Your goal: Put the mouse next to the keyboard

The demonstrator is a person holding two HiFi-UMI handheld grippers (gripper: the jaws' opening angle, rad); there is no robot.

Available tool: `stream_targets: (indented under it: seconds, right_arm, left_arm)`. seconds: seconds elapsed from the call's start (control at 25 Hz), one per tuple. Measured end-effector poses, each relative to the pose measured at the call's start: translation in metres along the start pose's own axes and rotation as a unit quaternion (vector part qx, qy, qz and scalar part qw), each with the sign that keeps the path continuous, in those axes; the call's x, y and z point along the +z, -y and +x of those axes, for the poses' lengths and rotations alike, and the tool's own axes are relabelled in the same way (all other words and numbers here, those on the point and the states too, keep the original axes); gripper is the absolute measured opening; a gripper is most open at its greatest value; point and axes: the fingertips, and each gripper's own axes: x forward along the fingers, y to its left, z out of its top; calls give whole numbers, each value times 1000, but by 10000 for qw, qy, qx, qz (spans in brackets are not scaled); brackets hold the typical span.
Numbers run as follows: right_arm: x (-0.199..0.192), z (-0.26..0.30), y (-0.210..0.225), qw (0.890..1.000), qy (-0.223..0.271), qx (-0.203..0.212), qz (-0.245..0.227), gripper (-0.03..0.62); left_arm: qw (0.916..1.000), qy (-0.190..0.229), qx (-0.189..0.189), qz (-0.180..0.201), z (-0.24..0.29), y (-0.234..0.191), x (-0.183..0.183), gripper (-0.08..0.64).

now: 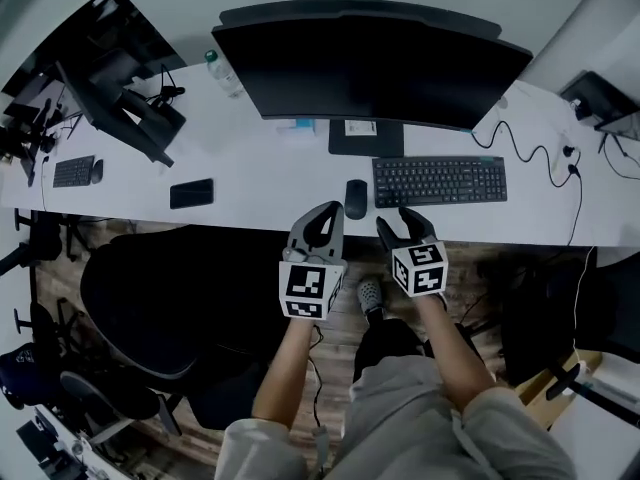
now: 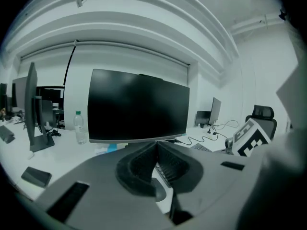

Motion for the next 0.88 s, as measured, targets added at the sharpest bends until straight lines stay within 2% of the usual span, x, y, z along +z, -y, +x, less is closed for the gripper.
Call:
stream_targets:
  seconds: [0.2, 0.36, 0.48, 0.6, 0.68, 0.88]
  right_arm:
    - [-3, 28, -3, 9996, -177, -104, 215, 230]
    - [-11, 53, -12, 9986, -392, -61, 343, 229]
    - [-18, 70, -16, 9974, -585, -82, 407, 233]
    - [-31, 85, -16, 9954, -826, -84, 488, 236]
    - [-38, 91, -12, 9940, -933, -149, 543, 238]
    - [-47, 104, -8, 9913, -1072, -296, 707, 250]
  left_arm:
    - [9979, 224, -308, 530, 10, -4, 28, 23]
    - [9955, 58, -427, 846, 30, -15, 22, 23]
    - [9954, -77, -503, 813, 39, -24, 8, 23]
    - [9931, -308, -896, 695, 44, -23, -11, 23]
    - [9918, -404, -1021, 650, 48, -22, -21, 23]
    - [9916, -545, -851, 804, 51, -30, -33, 23]
